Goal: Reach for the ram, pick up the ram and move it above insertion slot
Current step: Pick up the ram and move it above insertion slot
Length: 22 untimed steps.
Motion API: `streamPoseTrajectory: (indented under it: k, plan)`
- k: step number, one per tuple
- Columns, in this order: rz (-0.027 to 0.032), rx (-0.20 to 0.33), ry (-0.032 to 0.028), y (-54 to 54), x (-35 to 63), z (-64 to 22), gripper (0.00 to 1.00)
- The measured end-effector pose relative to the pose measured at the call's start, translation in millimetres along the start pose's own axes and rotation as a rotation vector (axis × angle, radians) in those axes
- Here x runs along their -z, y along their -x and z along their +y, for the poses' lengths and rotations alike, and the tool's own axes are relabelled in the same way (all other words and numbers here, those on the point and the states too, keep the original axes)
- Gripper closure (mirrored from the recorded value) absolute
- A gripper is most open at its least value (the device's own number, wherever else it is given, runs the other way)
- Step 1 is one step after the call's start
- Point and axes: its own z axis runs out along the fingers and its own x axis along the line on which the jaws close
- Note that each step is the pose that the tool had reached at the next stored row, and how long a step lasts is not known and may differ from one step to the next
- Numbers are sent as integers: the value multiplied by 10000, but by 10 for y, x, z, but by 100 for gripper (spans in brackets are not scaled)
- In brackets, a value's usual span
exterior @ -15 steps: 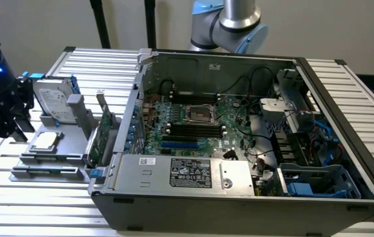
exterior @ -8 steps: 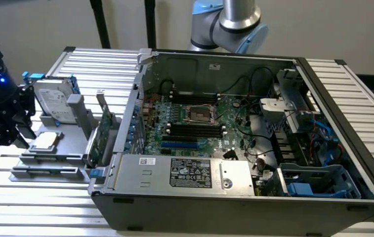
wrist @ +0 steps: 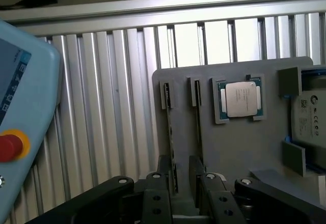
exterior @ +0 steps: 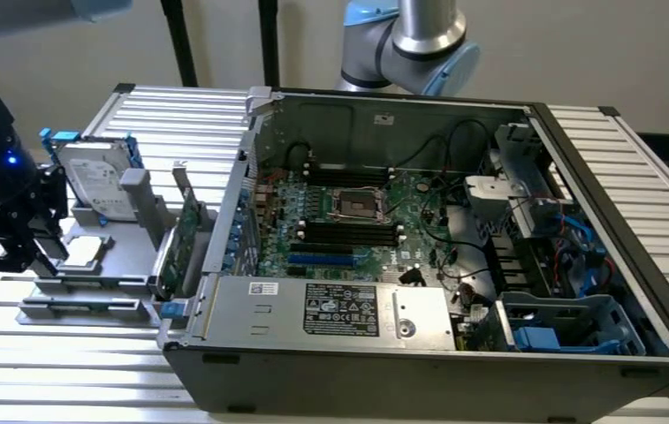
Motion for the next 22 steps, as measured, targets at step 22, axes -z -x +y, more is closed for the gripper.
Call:
streamPoseTrajectory:
  k: [22]
  plan:
    - [4,0,0,-10,-399,-49,69]
